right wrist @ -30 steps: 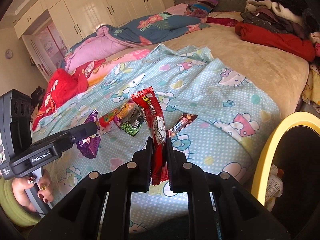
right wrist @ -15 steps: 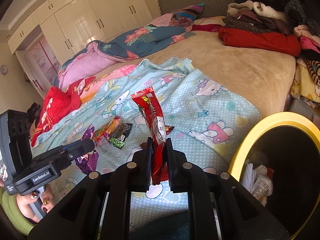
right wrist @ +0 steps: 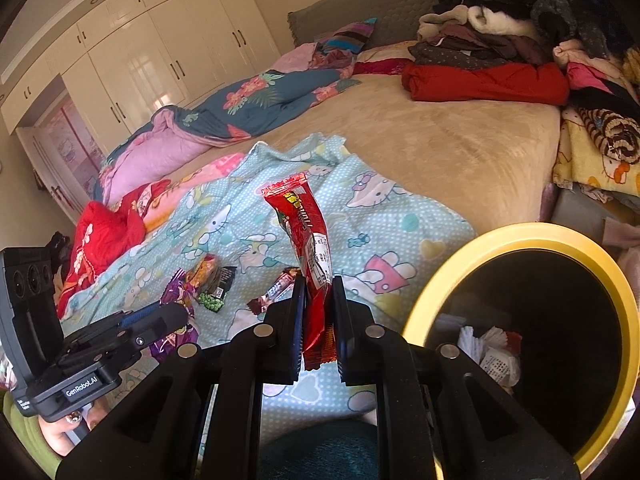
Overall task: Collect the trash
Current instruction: 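Lift both wrappers and carry them over the yellow-rimmed bin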
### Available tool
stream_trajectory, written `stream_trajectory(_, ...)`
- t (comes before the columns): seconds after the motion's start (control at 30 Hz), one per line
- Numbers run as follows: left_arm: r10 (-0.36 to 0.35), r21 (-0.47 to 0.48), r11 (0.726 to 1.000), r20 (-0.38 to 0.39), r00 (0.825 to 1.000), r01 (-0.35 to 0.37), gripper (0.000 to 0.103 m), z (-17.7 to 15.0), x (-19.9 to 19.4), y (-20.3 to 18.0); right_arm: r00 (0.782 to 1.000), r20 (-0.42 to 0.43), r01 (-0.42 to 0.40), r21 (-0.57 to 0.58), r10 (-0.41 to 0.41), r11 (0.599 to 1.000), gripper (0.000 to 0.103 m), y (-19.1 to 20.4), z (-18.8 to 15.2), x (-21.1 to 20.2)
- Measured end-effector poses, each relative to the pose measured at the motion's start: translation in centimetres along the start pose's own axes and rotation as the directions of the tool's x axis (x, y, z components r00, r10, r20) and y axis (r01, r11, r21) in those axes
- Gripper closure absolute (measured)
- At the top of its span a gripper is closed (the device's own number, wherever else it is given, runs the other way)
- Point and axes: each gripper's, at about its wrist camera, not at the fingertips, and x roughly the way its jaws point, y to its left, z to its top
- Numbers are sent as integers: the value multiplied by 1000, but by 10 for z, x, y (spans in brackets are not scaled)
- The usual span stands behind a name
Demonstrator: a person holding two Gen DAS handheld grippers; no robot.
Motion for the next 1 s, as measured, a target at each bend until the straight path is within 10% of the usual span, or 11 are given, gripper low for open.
stream_trajectory(1.0, -131, 132, 982, -22, 991, 133, 86, 5, 33, -88, 985, 100, 115, 206, -137, 972, 90, -91, 0, -61)
